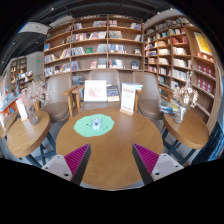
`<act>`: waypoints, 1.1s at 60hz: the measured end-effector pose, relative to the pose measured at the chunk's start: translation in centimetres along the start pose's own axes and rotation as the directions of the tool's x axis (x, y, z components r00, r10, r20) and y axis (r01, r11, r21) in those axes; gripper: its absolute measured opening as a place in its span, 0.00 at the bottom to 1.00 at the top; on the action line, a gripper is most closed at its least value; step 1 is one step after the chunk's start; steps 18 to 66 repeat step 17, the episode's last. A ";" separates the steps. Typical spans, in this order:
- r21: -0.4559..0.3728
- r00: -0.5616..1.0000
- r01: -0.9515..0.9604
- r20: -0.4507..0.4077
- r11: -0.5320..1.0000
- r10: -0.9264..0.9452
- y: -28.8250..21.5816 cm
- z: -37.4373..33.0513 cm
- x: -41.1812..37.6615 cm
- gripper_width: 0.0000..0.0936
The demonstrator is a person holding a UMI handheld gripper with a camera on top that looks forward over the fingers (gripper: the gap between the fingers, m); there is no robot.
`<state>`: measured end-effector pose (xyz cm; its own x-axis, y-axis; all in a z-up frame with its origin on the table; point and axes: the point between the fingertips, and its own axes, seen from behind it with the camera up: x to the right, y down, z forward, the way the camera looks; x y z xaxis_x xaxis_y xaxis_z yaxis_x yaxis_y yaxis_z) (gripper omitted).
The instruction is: Arrange mouse
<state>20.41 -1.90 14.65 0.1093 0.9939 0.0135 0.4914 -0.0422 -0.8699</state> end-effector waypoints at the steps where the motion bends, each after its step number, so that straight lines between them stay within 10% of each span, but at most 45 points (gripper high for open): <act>1: 0.000 1.000 -0.001 0.001 1.000 0.001 0.1 -0.2 0.0 0.91; 66: 0.004 1.000 0.010 0.015 1.000 -0.010 1.5 -1.9 0.2 0.92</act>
